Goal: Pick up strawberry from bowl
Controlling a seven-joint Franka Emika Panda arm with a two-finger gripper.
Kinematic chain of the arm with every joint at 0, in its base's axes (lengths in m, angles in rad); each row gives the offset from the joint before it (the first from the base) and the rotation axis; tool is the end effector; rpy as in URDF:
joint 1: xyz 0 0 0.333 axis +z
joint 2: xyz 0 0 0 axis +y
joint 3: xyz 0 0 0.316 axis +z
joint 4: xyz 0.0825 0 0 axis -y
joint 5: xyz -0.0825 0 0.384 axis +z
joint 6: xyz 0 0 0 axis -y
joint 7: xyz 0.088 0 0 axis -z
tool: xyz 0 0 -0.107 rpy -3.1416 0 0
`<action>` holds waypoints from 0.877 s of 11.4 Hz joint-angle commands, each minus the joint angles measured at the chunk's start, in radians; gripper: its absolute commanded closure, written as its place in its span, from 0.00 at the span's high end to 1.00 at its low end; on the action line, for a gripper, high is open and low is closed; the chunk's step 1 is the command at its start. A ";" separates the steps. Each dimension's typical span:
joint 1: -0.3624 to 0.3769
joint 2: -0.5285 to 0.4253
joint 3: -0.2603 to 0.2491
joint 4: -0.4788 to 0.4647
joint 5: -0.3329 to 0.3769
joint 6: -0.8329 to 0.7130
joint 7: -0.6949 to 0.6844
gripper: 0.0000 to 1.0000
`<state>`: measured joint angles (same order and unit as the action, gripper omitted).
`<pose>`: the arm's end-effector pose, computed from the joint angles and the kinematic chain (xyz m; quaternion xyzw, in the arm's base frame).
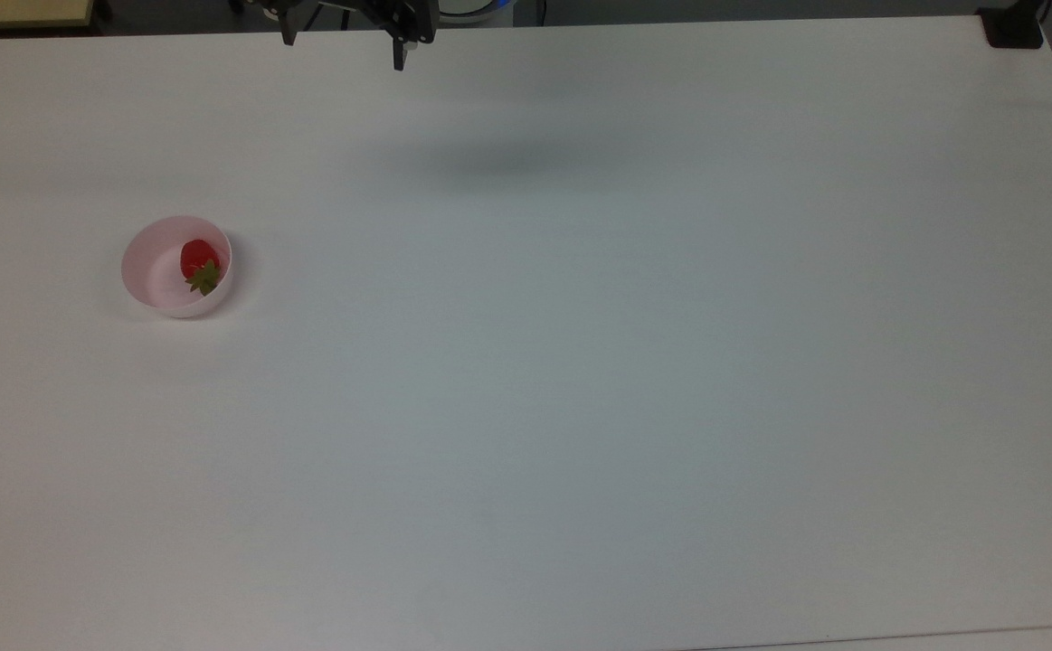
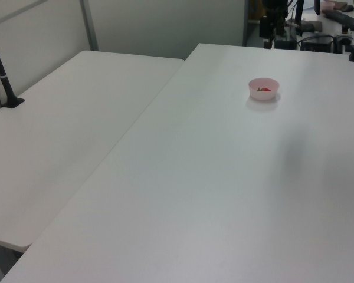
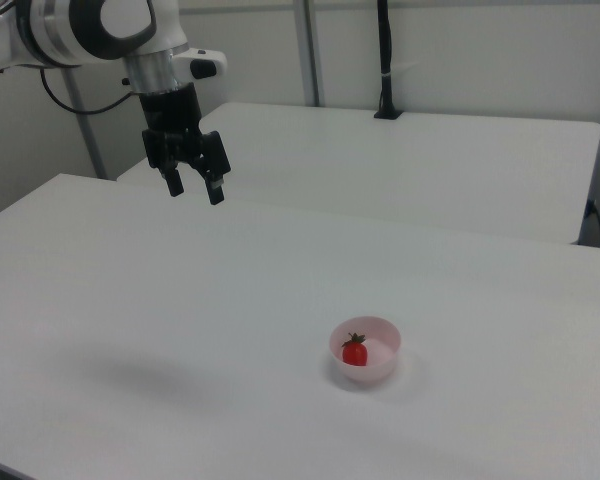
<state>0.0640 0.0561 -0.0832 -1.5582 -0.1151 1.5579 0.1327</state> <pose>0.5688 -0.0220 0.5987 0.9950 -0.0748 -0.0246 0.0613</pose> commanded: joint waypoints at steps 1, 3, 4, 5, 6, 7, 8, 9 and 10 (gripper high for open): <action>0.007 -0.021 -0.009 -0.025 0.002 -0.012 -0.008 1.00; 0.002 -0.019 -0.010 -0.025 0.003 -0.010 -0.019 1.00; -0.013 -0.019 -0.010 -0.023 0.005 -0.010 -0.056 1.00; -0.029 -0.018 -0.010 -0.022 0.018 -0.009 -0.089 1.00; -0.053 -0.007 -0.010 -0.022 0.025 -0.009 -0.146 1.00; -0.084 0.005 -0.012 -0.014 0.025 -0.007 -0.224 1.00; -0.116 0.037 -0.010 0.003 0.028 -0.004 -0.279 1.00; -0.153 0.072 -0.012 0.019 0.029 0.011 -0.310 1.00; -0.183 0.105 -0.012 0.023 0.029 0.045 -0.344 1.00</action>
<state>-0.0587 0.0913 -0.0895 -1.5593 -0.1073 1.5588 -0.1186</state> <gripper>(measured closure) 0.000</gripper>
